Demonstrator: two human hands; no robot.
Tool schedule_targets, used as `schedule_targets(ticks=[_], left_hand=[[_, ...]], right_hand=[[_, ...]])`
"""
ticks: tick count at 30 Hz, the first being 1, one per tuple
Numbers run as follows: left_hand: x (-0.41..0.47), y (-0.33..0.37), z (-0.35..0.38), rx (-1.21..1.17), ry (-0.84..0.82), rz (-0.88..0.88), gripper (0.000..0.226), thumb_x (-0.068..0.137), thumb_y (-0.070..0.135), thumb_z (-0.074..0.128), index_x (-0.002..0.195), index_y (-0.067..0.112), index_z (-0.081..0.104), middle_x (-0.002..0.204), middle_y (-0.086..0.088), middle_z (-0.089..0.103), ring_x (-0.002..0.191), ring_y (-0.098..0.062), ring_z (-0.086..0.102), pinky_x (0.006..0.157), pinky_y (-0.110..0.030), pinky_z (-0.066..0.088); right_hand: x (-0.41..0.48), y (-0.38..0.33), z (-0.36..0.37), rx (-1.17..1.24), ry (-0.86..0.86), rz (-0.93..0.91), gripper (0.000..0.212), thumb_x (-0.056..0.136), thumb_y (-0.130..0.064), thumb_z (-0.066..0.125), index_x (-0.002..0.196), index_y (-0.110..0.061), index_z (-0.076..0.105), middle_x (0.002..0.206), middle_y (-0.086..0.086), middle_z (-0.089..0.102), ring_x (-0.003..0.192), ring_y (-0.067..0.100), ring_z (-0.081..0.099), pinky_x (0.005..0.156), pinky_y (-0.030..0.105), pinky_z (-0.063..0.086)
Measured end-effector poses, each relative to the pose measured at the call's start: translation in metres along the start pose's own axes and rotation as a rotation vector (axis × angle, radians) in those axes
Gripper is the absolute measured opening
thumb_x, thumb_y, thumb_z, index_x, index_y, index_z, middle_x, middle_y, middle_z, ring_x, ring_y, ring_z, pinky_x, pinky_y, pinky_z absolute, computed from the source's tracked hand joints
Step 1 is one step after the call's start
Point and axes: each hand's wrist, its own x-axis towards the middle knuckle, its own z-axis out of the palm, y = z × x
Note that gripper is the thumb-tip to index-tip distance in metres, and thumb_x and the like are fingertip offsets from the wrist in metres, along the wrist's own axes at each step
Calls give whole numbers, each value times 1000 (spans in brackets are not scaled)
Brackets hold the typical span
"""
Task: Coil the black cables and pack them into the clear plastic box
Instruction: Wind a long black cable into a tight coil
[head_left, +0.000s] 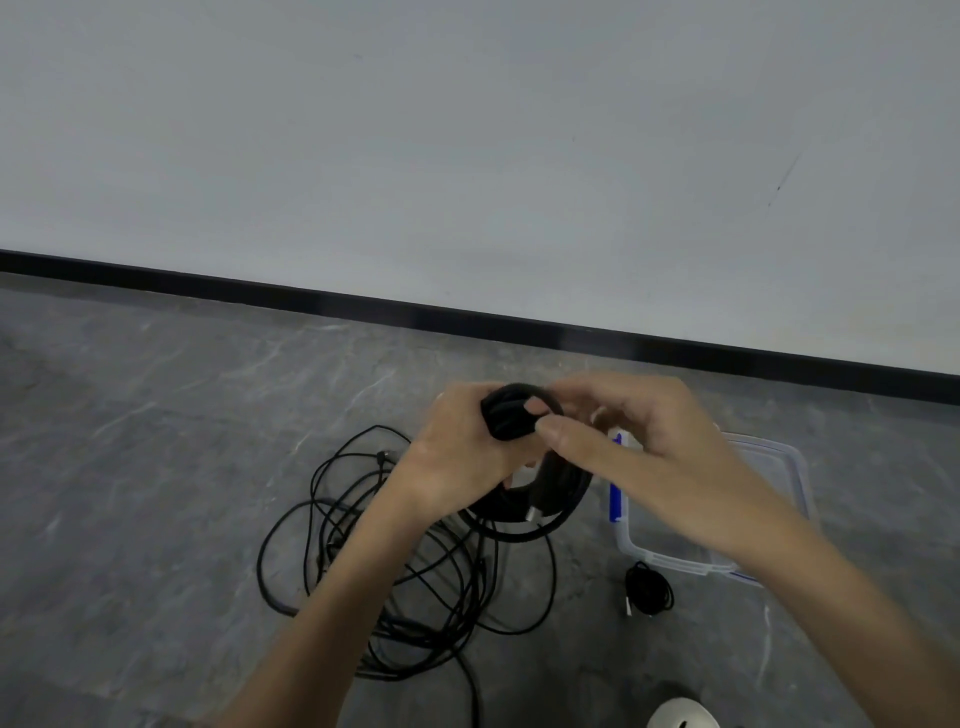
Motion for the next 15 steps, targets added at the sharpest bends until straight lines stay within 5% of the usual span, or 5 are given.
schedule_targets(ticks=[4, 9, 12, 15], left_hand=[[0, 1, -3, 45, -54, -27, 8, 80, 27, 77, 84, 26, 69, 63, 12, 68, 54, -2, 62, 51, -13, 44], [-5, 13, 1, 35, -256, -17, 16, 77, 19, 80, 72, 22, 66, 57, 10, 64, 50, 0, 59, 51, -12, 42], [-7, 18, 1, -61, -294, -1, 16, 77, 14, 80, 74, 18, 64, 57, 9, 63, 48, -1, 56, 51, -16, 44], [-8, 18, -2, -158, -257, 45, 19, 75, 17, 78, 88, 13, 66, 55, 6, 62, 46, -8, 53, 53, -20, 45]], right_hand=[[-2, 4, -6, 36, 92, 3, 16, 93, -30, 54, 98, -32, 69, 70, -11, 68, 67, 13, 65, 69, 30, 54], [9, 34, -17, -274, 331, -113, 21, 91, -18, 56, 95, -36, 65, 86, -20, 62, 89, 10, 55, 81, 17, 41], [14, 42, -19, -272, 316, -16, 22, 90, -14, 63, 96, -34, 67, 92, -13, 54, 87, 1, 49, 77, 7, 35], [17, 41, -13, -172, 207, 41, 21, 89, -9, 64, 96, -26, 74, 87, -8, 70, 82, 0, 64, 76, 16, 46]])
